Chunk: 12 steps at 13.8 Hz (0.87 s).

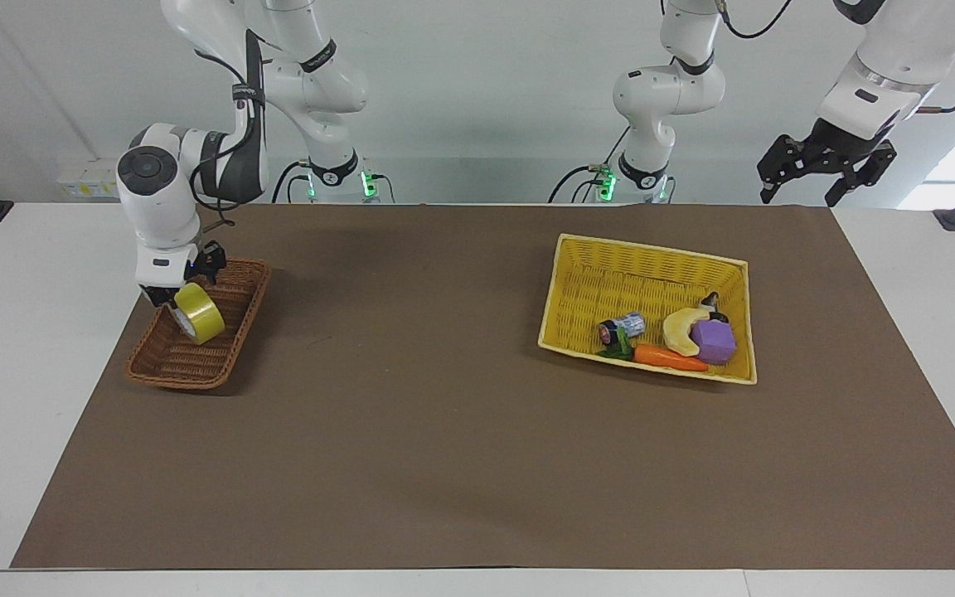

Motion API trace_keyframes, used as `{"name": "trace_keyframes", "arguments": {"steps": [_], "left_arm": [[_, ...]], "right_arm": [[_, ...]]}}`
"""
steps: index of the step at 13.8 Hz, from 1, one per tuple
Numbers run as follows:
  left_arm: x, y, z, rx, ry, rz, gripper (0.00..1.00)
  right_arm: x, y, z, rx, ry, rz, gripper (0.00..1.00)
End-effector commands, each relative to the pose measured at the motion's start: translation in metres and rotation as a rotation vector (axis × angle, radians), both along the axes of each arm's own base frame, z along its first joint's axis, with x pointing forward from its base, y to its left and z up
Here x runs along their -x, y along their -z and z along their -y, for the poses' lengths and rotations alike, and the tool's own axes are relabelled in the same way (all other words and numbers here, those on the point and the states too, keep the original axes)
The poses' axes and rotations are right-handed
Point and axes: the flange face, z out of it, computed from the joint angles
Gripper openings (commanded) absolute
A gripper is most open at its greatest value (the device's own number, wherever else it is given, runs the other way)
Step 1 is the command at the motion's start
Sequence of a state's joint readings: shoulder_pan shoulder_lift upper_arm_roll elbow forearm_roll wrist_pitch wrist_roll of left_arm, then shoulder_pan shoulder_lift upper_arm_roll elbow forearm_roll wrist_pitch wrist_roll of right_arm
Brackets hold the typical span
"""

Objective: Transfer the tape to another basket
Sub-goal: 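Lower the tape into the wicker basket and open the right gripper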

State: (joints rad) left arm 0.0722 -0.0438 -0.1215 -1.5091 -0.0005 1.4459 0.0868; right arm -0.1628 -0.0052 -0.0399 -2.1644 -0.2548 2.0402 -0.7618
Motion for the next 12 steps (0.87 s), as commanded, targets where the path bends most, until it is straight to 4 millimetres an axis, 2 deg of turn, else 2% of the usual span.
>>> {"name": "trace_keyframes", "arguments": {"steps": [1, 4, 7, 9, 12], "left_arm": [[0.002, -0.007, -0.003, 0.014, -0.007, 0.013, 1.00], [0.001, -0.006, -0.002, 0.014, -0.006, 0.011, 1.00], [0.002, -0.007, -0.002, 0.014, -0.006, 0.013, 1.00], [0.002, -0.007, -0.002, 0.014, -0.006, 0.013, 1.00], [0.002, -0.006, -0.002, 0.014, -0.006, 0.010, 1.00]], "right_arm": [[-0.007, -0.026, -0.015, -0.036, 0.149, 0.025, 1.00], [-0.021, -0.055, -0.064, -0.012, 0.300, 0.067, 1.00], [-0.027, -0.078, -0.115, 0.021, 0.485, 0.096, 1.00], [-0.031, -0.099, -0.129, -0.037, 0.637, 0.112, 1.00], [-0.041, -0.140, -0.134, -0.093, 0.763, 0.156, 1.00]]}}
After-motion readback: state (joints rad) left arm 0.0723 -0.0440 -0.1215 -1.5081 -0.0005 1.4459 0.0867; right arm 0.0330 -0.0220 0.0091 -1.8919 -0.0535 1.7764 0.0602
